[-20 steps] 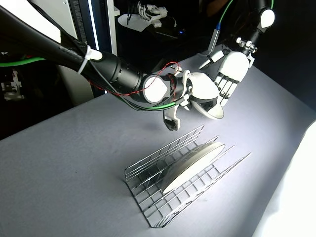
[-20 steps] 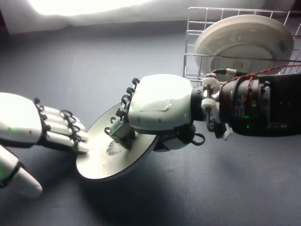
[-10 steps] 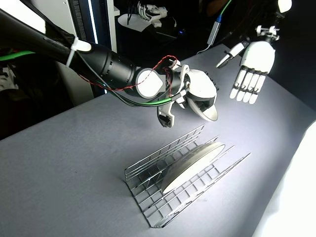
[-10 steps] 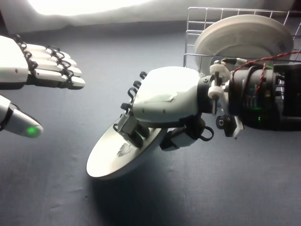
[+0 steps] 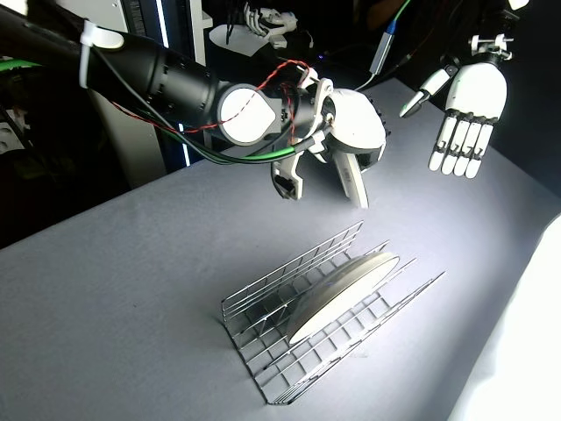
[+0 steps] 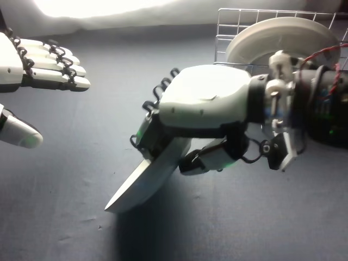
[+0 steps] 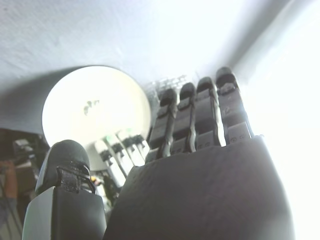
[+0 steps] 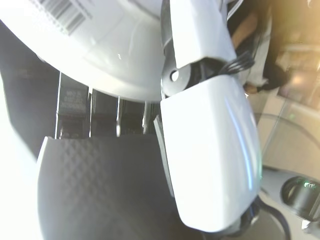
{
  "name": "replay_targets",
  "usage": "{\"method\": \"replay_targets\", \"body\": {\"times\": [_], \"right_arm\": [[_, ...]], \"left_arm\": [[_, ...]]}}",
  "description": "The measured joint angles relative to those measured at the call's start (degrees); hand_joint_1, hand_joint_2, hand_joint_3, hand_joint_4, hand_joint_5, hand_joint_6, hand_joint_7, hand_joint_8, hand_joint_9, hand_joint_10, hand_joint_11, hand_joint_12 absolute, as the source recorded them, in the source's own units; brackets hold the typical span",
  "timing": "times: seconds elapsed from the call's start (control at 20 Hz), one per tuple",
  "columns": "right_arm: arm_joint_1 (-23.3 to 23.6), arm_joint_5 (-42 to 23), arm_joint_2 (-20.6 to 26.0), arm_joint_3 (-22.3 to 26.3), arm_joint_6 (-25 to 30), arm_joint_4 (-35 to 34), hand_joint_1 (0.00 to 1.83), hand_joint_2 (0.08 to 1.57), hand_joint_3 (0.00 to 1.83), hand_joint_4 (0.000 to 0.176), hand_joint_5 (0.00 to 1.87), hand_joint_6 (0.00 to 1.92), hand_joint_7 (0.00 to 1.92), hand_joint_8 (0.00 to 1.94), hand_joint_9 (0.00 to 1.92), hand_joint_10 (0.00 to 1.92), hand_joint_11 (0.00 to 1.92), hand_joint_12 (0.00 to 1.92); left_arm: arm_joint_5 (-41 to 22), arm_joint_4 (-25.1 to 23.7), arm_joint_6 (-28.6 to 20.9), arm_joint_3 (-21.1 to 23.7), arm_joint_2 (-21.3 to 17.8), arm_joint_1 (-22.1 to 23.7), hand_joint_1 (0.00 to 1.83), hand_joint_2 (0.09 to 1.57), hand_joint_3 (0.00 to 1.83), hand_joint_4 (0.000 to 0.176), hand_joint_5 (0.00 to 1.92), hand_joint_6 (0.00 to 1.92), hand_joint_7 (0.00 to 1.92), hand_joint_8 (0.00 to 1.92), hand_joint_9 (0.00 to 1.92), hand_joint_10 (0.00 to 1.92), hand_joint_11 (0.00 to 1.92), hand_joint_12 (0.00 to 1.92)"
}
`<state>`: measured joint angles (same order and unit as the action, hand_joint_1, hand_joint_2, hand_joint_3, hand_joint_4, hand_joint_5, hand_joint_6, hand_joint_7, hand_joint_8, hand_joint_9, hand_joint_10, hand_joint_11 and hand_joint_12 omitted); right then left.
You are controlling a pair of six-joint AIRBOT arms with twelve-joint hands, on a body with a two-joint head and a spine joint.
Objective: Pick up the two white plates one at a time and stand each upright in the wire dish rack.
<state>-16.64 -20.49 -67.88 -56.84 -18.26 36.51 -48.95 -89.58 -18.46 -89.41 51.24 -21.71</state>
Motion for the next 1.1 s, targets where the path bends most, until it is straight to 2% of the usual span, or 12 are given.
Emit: {"method": "replay_targets", "body": {"times": [0.3, 0.35, 0.45, 0.5, 0.7, 0.8, 0.9, 0.95, 1.1], "right_arm": [[0.9, 0.5, 5.0, 3.8, -0.2, -7.6, 1.38, 1.13, 0.00, 0.000, 0.79, 1.08, 0.93, 1.04, 1.01, 1.13, 0.89, 1.03], [1.3, 0.7, 5.7, 4.2, -0.2, -8.7, 1.38, 1.10, 0.00, 0.000, 0.89, 0.95, 0.99, 0.93, 1.04, 1.08, 0.89, 1.02], [2.1, 0.7, 6.7, 4.7, -0.2, -9.6, 1.38, 1.10, 0.00, 0.000, 0.87, 0.99, 0.97, 0.96, 1.04, 1.09, 0.90, 1.02], [2.5, 0.8, 7.2, 5.2, -0.3, -11.1, 1.38, 1.10, 0.00, 0.000, 0.92, 1.00, 0.99, 0.93, 1.02, 1.05, 0.89, 1.03], [4.4, 1.0, 7.8, 6.2, -0.5, -17.2, 1.39, 1.08, 0.00, 0.000, 0.94, 0.95, 1.02, 0.86, 1.05, 1.04, 0.91, 1.00], [5.0, 0.8, 8.4, 6.8, -0.5, -21.4, 1.38, 1.10, 0.00, 0.000, 0.91, 0.99, 0.98, 0.94, 1.02, 1.09, 0.89, 1.01], [5.4, 1.0, 9.2, 7.3, -0.5, -24.9, 1.38, 1.10, 0.00, 0.000, 0.92, 1.00, 1.00, 0.90, 1.01, 1.06, 0.91, 1.01], [5.8, 1.2, 9.7, 7.5, -0.5, -27.0, 1.39, 1.08, 0.00, 0.000, 0.97, 0.96, 1.06, 0.81, 1.03, 1.01, 0.94, 0.99], [6.4, 1.1, 11.2, 8.2, -0.6, -32.0, 1.39, 1.07, 0.00, 0.000, 0.99, 0.93, 1.05, 0.77, 1.04, 1.02, 0.94, 0.98]], "left_arm": [[0.0, -0.9, 0.0, -0.1, 0.0, 0.2, 0.00, 1.12, 0.00, 0.000, 0.06, 0.00, 0.03, 0.00, 0.00, 0.00, 0.00, 0.00], [0.1, -1.0, 0.0, -0.1, 0.0, 0.2, 0.00, 1.12, 0.00, 0.000, 0.06, 0.00, 0.05, 0.01, 0.00, 0.00, 0.00, 0.00], [0.0, -1.0, 0.0, -0.1, 0.0, 0.3, 0.00, 1.12, 0.00, 0.000, 0.05, 0.00, 0.03, 0.00, 0.00, 0.00, 0.00, 0.00], [-0.7, -1.0, 0.0, -0.2, -0.1, 0.3, 0.00, 1.10, 0.00, 0.000, 0.04, 0.00, 0.03, 0.00, 0.00, 0.00, 0.00, 0.00], [-1.5, -1.1, 0.0, 0.2, -0.1, 0.1, 0.00, 1.10, 0.00, 0.000, 0.07, 0.01, 0.06, 0.01, 0.01, 0.00, 0.00, 0.00], [-0.6, -1.1, 0.2, 0.2, -0.1, 0.2, 0.00, 1.09, 0.00, 0.000, 0.08, 0.01, 0.06, 0.01, 0.02, 0.01, 0.00, 0.00], [0.0, -1.2, 0.4, 0.1, -0.1, 0.0, 0.00, 1.10, 0.00, 0.000, 0.09, 0.01, 0.07, 0.01, 0.02, 0.01, 0.00, 0.00], [0.1, -1.3, 0.5, -0.1, -0.1, -0.3, 0.00, 1.10, 0.00, 0.000, 0.09, 0.01, 0.06, 0.01, 0.01, 0.00, 0.00, 0.00], [0.5, -1.6, 0.6, -0.7, -0.1, -1.2, 0.00, 1.10, 0.00, 0.000, 0.08, 0.00, 0.05, 0.00, 0.00, 0.00, 0.00, 0.00]]}}
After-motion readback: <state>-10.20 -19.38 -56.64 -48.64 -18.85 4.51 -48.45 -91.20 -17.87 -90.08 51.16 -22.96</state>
